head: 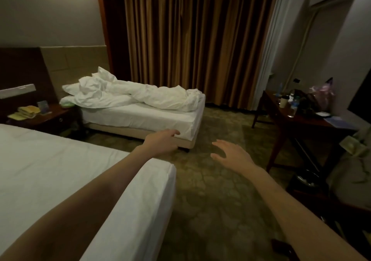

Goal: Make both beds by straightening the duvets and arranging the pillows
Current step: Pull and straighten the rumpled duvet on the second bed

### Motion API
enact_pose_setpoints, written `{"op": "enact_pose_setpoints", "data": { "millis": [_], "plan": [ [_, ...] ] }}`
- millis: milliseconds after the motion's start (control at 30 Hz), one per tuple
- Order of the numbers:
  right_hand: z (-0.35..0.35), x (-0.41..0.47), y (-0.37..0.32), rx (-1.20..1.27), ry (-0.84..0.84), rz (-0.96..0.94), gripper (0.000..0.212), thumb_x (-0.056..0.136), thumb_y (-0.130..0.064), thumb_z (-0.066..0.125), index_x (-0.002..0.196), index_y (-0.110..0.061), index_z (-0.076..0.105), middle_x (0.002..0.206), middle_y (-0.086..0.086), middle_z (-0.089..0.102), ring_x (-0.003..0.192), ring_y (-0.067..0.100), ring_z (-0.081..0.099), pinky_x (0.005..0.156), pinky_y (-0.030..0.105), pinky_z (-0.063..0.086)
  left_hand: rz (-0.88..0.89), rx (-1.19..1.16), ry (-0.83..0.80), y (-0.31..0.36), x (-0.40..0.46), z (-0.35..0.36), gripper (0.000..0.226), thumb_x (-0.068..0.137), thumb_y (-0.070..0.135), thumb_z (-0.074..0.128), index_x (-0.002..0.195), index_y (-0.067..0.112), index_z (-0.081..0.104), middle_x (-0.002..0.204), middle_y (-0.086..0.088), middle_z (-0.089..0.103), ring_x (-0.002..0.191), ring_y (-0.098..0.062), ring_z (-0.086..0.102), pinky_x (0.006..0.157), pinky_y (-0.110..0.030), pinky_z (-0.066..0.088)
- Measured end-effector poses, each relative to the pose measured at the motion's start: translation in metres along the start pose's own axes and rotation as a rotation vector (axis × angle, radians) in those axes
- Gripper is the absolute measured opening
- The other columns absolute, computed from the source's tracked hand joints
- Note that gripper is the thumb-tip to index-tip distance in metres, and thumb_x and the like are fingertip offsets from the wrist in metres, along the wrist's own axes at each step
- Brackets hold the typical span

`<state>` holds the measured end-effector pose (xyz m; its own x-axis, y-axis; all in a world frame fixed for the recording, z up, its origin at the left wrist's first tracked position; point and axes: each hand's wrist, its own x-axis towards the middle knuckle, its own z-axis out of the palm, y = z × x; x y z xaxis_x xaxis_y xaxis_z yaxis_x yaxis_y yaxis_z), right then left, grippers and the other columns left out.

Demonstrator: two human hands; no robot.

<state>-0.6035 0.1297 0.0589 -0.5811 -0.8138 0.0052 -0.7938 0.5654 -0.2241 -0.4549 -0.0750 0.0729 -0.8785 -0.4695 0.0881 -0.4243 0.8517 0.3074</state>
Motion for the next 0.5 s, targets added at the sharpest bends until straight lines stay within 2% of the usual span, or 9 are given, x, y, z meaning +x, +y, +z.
{"op": "enact_pose_setpoints", "data": {
  "millis": [233,500],
  "plan": [
    [-0.006,0.145,0.050,0.028,-0.024,-0.048,0.058,0.096,-0.055,0.039,0.148,-0.031,0.029,0.156,-0.009,0.024,0.142,0.010,0.022,0.116,0.038,0.013,-0.017,0.000,-0.049,-0.014,0.151,0.009,0.051,0.088,0.036,0.056,0.137,0.034,0.041,0.139,0.005,0.047,0.124,-0.017,0.047,0.098,-0.036,0.042],
    [0.002,0.352,0.145,0.043,-0.047,-0.164,0.059,0.096,-0.056,0.039,0.147,-0.031,0.029,0.156,-0.009,0.025,0.142,0.011,0.023,0.116,0.039,0.014,-0.078,-0.013,0.000,-0.037,0.336,0.039,0.052,0.090,0.039,0.057,0.139,0.030,0.041,0.139,0.003,0.048,0.124,-0.017,0.047,0.099,-0.037,0.043]
  ]
}}
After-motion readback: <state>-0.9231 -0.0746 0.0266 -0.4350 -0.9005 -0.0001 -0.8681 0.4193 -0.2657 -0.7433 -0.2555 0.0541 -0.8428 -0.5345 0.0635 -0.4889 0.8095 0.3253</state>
